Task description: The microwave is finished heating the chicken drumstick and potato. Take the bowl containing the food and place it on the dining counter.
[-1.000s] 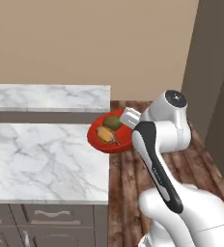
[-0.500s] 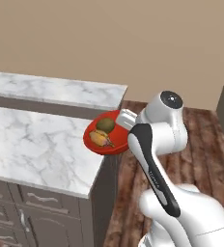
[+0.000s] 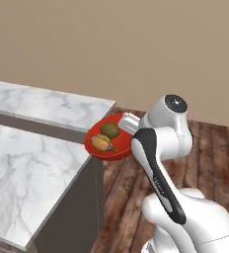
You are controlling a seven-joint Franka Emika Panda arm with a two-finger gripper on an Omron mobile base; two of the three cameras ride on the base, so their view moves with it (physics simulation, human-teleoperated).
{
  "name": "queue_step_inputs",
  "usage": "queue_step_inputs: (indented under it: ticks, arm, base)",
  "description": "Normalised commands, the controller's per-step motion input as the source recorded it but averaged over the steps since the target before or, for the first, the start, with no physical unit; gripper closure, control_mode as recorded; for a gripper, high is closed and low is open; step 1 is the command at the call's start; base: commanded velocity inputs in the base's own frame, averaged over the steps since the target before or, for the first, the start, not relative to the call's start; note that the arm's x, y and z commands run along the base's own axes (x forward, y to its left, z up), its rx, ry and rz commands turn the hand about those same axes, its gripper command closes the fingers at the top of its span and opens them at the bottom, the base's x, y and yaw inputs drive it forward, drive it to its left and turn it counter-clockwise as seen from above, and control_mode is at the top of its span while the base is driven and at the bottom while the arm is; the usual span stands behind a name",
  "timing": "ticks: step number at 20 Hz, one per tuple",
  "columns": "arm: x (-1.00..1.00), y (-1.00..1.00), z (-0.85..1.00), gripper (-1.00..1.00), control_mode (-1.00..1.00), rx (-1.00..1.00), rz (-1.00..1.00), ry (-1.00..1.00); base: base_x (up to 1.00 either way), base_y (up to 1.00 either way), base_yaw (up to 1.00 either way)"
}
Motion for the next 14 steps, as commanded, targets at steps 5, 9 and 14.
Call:
queue_step_inputs:
  ticks: [5, 9, 14]
  arm:
    - [0.0, 0.0, 0.0, 1.0, 1.0, 0.0, 0.0, 0.0]
    - [0.0, 0.0, 0.0, 1.0, 1.0, 0.0, 0.0, 0.0]
    - [0.0, 0.0, 0.0, 1.0, 1.0, 0.0, 0.0, 0.0]
  base:
    - [1.0, -1.0, 0.23]
    - [1.0, -1.0, 0.28]
    - [1.0, -1.0, 0.33]
